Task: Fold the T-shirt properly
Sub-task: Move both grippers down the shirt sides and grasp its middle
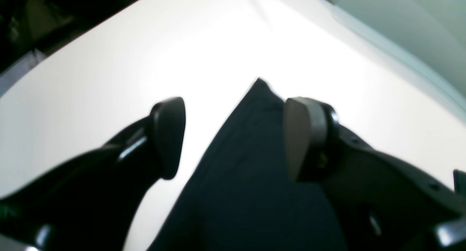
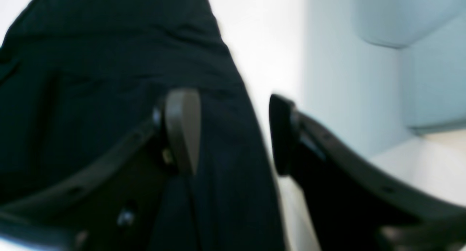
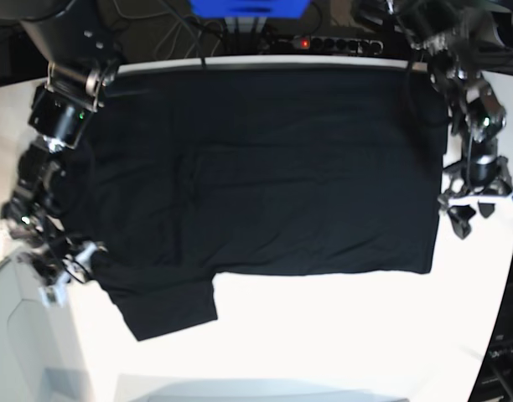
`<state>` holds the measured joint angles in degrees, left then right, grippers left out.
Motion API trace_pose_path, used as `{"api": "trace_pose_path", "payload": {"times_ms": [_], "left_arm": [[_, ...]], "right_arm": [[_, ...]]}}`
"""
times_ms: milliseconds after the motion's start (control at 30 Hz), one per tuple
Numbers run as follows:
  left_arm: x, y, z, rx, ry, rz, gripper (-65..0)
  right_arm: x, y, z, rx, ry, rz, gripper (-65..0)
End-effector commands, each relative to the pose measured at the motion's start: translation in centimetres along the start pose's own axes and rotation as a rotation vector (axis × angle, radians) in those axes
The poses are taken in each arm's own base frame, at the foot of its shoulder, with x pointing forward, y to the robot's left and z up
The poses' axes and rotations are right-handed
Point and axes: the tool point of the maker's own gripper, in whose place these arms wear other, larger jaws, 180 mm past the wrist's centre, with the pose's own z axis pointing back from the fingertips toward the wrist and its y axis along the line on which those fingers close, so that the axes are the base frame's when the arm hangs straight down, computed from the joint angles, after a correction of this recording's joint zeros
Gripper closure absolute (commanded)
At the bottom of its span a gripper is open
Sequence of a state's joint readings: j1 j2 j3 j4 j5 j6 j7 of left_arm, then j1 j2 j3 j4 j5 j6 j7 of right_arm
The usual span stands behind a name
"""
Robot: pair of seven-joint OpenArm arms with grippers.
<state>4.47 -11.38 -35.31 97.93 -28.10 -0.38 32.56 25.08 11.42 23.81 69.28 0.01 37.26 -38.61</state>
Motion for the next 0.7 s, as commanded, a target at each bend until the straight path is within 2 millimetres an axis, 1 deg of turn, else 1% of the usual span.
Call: {"api": "trace_pose_path", "payload": {"times_ms": [0, 67, 133, 233, 333, 400, 467, 533, 567, 667], "left_arm": [[1.7, -0.3, -0.8, -0.003, -0.041, -0.026, -40.9], [1.2, -0.7, -2.5, 0.002, -0.017, -0.038, -40.9], [0.9, -0.7, -4.5, 0.015, 0.012, -0.051, -40.9], [0.7, -0.8, -6.9, 0.026, 0.048, -0.057, -40.9], [0.5, -1.1, -9.1, 0.026, 0.085, -0.049, -40.9], [0.3, -1.4, -10.3, 0.024, 0.089, -0.048, -40.9], [0.3, -1.6, -11.3, 0.023, 0.081, -0.070, -40.9], [-0.3, -2.1, -12.3, 0.014, 0.092, -0.107, -40.9], [-0.5, -2.0, -12.7, 0.015, 0.097, -0.121, -40.9], [-1.7, -2.2, -13.8, 0.019, 0.110, -0.140, -40.9]], "right_arm": [[2.4, -0.9, -0.4, -0.017, -0.056, -0.008, -31.4], [3.0, -1.0, -1.8, -0.015, -0.079, -0.038, -31.4], [3.2, -1.1, -3.3, -0.019, -0.093, -0.067, -31.4], [2.7, -1.5, -5.0, -0.046, -0.112, -0.109, -31.4], [1.6, -2.7, -5.8, -0.085, -0.146, -0.159, -31.5], [0.5, -2.4, -6.4, -0.079, -0.145, -0.185, -31.5], [-0.1, -2.9, -6.5, -0.084, -0.146, -0.188, -31.5], [-1.4, -2.5, -6.9, -0.073, -0.131, -0.208, -31.5], [-1.9, -2.3, -7.1, -0.069, -0.128, -0.216, -31.5], [-2.7, -1.9, -7.3, -0.061, -0.122, -0.230, -31.5]]}}
